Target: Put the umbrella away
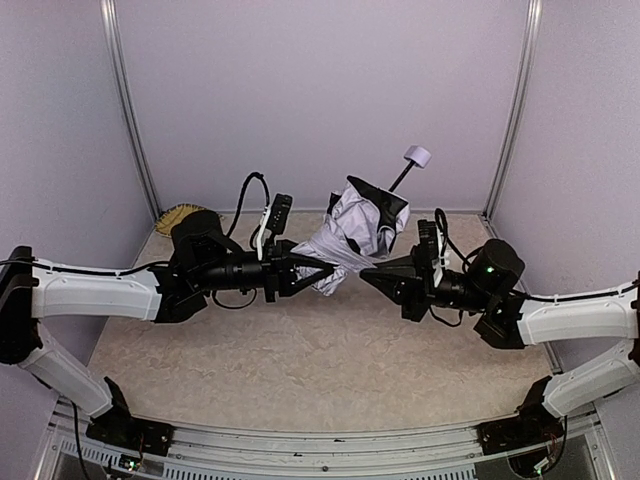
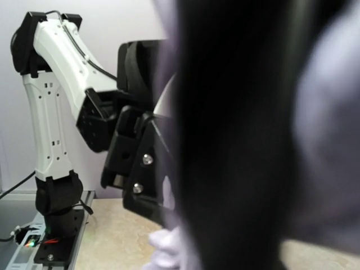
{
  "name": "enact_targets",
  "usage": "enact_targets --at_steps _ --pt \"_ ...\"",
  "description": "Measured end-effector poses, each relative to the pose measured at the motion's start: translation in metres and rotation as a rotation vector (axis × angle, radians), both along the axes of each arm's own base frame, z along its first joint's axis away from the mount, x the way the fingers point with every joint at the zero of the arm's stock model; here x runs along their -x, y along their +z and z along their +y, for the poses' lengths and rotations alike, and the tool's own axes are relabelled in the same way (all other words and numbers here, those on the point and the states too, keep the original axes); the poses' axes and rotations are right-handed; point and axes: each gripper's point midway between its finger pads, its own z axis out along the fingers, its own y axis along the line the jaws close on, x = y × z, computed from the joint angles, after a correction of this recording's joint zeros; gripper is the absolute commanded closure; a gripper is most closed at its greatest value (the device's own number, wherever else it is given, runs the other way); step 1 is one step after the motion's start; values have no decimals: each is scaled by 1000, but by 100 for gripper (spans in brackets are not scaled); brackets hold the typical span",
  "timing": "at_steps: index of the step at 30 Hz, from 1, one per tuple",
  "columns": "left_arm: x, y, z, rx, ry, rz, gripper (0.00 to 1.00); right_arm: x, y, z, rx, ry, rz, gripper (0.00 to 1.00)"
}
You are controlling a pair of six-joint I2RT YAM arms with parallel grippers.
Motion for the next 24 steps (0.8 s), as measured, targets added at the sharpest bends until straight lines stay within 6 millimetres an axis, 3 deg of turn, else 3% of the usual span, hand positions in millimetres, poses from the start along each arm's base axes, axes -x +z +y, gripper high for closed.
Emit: enact_targets --at_steps 7,10,19,24 --pt "-23 -13 15 -88 130 -33 100 5 -2 -9 8 -21 8 100" --pt "-24 -16 16 -98 131 -39 100 3 -8 -9 27 -30 19 100" --pt "-17 -5 15 -29 57 13 100 -8 -22 5 39 -10 -8 100" --pt "9 3 8 21 -50 41 100 -15 -16 7 3 -1 -62 100"
